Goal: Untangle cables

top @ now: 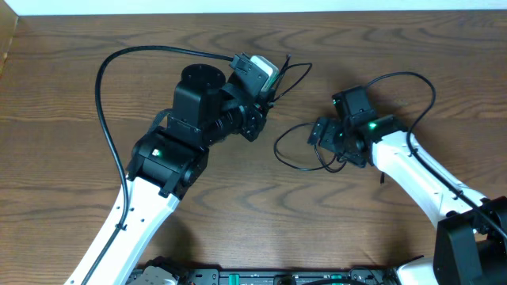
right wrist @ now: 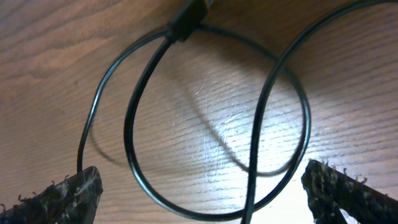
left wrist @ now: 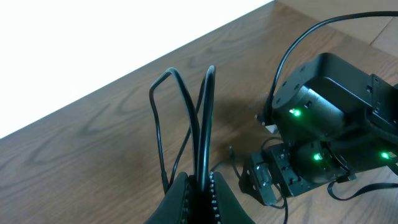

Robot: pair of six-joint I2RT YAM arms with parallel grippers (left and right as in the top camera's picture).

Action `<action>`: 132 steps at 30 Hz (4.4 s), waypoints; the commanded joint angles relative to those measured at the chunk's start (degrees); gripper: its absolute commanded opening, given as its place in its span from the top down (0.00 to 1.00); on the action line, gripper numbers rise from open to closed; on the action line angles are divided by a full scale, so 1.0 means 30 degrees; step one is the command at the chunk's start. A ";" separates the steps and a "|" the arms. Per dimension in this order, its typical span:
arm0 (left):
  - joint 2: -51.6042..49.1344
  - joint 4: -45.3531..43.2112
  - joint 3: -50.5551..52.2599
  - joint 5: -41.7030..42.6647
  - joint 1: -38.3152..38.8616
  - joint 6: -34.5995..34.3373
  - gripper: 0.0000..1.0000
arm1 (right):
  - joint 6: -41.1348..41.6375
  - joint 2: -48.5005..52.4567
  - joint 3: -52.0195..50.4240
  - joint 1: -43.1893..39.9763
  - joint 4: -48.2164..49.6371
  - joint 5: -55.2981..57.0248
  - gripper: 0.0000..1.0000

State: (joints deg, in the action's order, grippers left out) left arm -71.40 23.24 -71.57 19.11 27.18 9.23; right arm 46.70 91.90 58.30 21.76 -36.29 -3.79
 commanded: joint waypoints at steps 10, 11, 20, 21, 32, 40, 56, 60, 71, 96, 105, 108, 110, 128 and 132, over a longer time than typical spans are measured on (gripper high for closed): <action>0.0226 0.1596 0.0073 -0.0262 -0.1552 0.0036 0.92 | 0.2608 0.0423 -0.0051 0.1523 -0.0940 0.1880 0.01; 0.0226 0.1610 0.0073 -0.0262 -0.1574 0.0044 0.92 | 0.2994 0.0452 -0.0051 0.1625 -0.1005 0.2011 0.01; 0.0226 0.2025 0.0073 -0.0117 -0.1574 0.0044 0.92 | 0.3869 0.1428 -0.0087 0.2251 -0.0984 0.3002 0.01; 0.0226 0.2098 0.0073 -0.0117 -0.1574 0.0044 0.92 | 0.3854 0.1632 -0.0087 0.2251 -0.0889 0.3009 0.01; 0.0226 0.2251 0.0073 -0.0124 -0.1574 0.0044 0.92 | 0.3475 0.2659 -0.0080 0.2295 0.0364 0.2856 0.99; -0.0138 0.2521 0.0073 -0.0918 -0.1574 0.0044 0.92 | -0.0022 0.2426 0.0066 0.2237 0.1603 0.2565 0.99; -0.2681 0.2790 0.0073 -0.2907 -0.1574 0.0182 0.92 | -0.6841 0.0255 0.4539 -0.0051 -0.2827 0.2142 0.99; -0.3395 0.2820 0.0073 -0.3147 -0.1574 0.0189 0.88 | -0.7905 0.0255 0.6120 -0.0612 -0.3971 0.2157 0.99; -0.6113 0.2820 0.0073 -0.3220 -0.1574 0.0175 0.88 | -0.9347 0.0255 0.9435 -0.2142 -0.4991 0.2149 0.99; -0.6171 0.3184 0.0073 -0.3024 -0.0736 -0.1486 0.76 | -1.2604 0.0255 1.4316 -1.2203 -0.6105 0.3228 0.99; -0.6171 0.3169 0.0073 -0.3038 0.0816 -0.1486 0.76 | -1.3916 0.0321 1.4426 -1.5861 -0.5100 0.3636 0.99; -0.6171 0.3169 0.0073 -0.3031 0.1246 -0.1552 0.76 | -1.4622 0.0342 1.4426 -1.7180 -0.4765 0.3745 0.99; -0.6171 0.3162 0.0073 -0.3038 0.1581 -0.1552 0.76 | -1.4608 0.0342 1.4426 -1.8185 -0.4452 0.3730 0.99; -0.6149 0.2208 0.0073 -0.3031 0.3905 -0.2681 0.76 | -1.4950 0.4371 1.4426 -2.3860 -0.3942 0.3417 0.99; -0.6149 0.1938 0.0073 -0.3031 0.3971 -0.2681 0.76 | -1.4892 0.5960 1.4426 -2.3846 -0.3825 0.3373 0.99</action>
State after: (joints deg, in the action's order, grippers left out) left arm -90.24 29.39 -71.57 10.17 38.87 1.58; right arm 2.48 106.59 100.57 -49.71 -48.07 6.39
